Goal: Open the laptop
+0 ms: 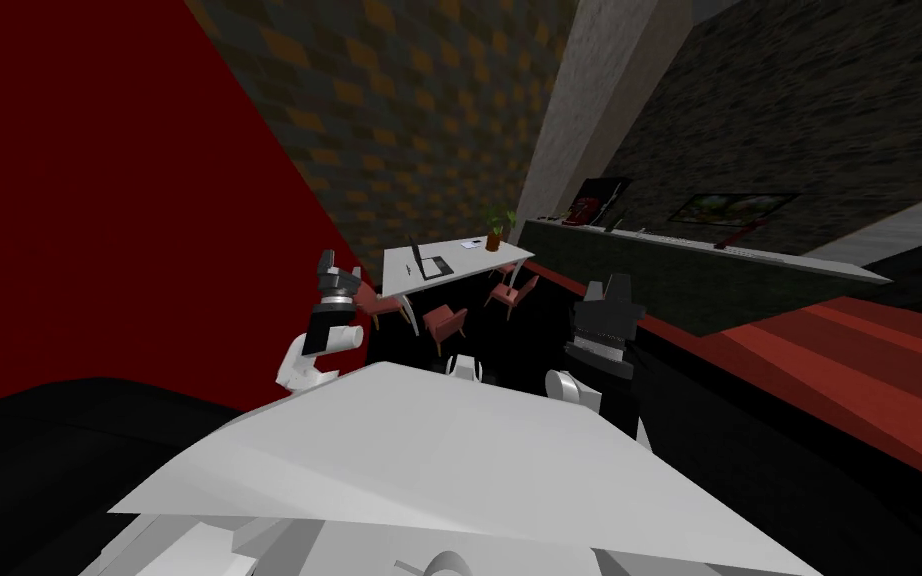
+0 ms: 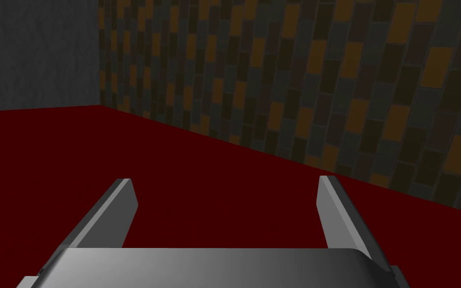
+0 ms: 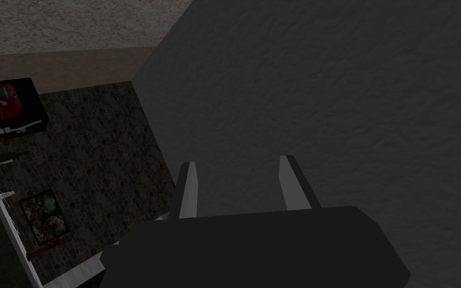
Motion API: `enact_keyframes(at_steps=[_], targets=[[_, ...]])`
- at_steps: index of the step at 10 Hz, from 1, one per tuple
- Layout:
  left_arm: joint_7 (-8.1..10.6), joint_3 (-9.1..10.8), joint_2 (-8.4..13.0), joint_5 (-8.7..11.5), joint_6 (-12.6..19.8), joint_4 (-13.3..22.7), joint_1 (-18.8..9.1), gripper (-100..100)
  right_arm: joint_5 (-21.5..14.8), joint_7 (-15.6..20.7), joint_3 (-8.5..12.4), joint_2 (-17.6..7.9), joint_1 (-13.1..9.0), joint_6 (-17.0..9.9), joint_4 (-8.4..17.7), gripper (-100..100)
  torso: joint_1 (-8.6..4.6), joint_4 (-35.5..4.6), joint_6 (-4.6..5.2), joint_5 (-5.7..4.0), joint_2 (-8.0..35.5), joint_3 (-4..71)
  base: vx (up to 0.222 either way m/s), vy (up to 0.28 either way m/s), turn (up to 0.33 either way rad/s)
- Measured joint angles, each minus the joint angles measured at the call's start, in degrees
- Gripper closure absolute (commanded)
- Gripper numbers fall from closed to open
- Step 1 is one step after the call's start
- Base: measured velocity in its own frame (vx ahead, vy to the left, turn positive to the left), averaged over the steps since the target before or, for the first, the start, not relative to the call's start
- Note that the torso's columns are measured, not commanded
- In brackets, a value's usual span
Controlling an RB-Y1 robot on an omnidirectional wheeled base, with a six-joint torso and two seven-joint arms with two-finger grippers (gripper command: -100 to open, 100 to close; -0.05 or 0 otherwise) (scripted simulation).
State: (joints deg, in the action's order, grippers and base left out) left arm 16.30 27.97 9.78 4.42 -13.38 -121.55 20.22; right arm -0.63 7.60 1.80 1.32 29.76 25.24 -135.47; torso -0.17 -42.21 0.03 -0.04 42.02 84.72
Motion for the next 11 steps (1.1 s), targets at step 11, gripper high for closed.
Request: enact_keyframes(at_steps=[11], targets=[[7.38,16.5,0.5,4.0,5.7,5.6,-2.4,-100,0.0,0.0,0.0,0.0,0.0,0.0,0.0,0,0.17,-0.1,-0.06,0.02,0.3,-0.2,0.092,-0.113,-0.106]])
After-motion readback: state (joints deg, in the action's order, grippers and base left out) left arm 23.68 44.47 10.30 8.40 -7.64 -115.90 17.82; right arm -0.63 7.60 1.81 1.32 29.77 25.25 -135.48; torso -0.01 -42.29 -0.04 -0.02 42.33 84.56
